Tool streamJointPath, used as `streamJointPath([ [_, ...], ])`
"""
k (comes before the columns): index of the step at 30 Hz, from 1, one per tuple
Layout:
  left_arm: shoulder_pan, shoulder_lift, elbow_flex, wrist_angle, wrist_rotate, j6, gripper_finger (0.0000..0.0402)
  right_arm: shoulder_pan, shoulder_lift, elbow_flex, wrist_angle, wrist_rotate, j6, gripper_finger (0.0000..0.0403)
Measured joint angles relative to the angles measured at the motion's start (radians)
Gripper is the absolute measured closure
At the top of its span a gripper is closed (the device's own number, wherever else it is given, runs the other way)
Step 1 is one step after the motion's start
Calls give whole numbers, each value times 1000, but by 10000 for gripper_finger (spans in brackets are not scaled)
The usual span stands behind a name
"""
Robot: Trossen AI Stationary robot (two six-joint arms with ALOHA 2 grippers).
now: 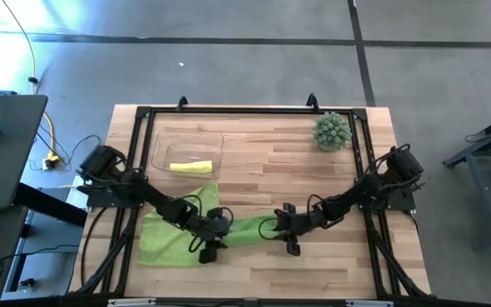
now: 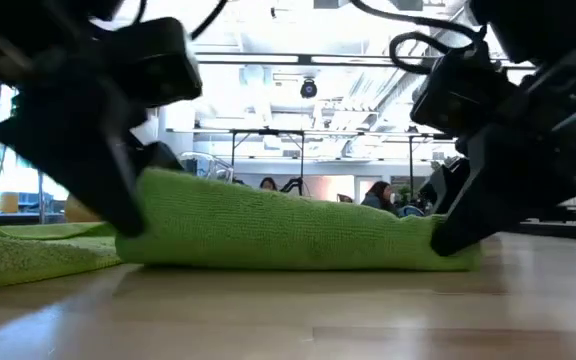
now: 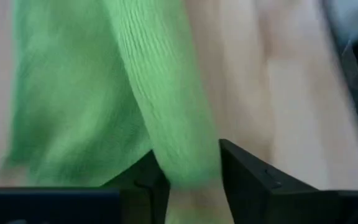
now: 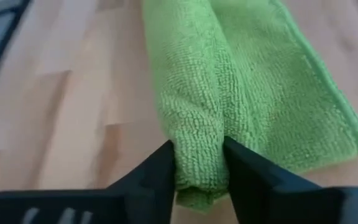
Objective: Roll microfiber towels into tight, uniform cylinder then place into a basket
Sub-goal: Roll the right green towel
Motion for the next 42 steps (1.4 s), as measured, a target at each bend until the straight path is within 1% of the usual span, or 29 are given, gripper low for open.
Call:
streamJointPath([
  [2,-4,-29,0,-56,-3,54,266,-14,0,0,5,-61,47,312],
  [4,-10,-68,1,-97,-21,112,254,-30,3,-1,17,-148,90,332],
  [7,-25,-131,4,-86,-93,200,247,-58,5,-3,24,-248,144,355],
  [9,-43,-174,2,-82,-168,256,246,-76,6,-4,25,-280,166,363],
  [10,-52,-185,2,-55,-206,281,246,-82,6,-4,25,-286,168,364],
  [13,-75,-186,3,23,-281,335,245,-90,6,-4,25,-289,167,365],
  [16,-87,-122,6,149,-285,345,245,-96,6,-4,27,-287,167,365],
  [19,-90,-16,17,236,-285,343,245,-96,6,-5,28,-284,167,365],
  [23,-89,121,90,234,-289,342,245,-96,6,-5,31,-281,167,365],
  [27,-91,199,181,98,-289,330,245,-96,6,-6,30,-281,167,365],
  [32,-102,222,287,-165,-323,247,245,-96,6,-6,34,-280,166,365],
  [36,-109,221,336,-315,-342,136,245,-97,7,-6,46,-271,163,365],
  [39,-110,221,348,-358,-336,66,251,-97,8,-7,55,-271,157,365],
  [42,-104,226,348,-362,-315,18,280,-98,2,-9,74,-276,104,361],
])
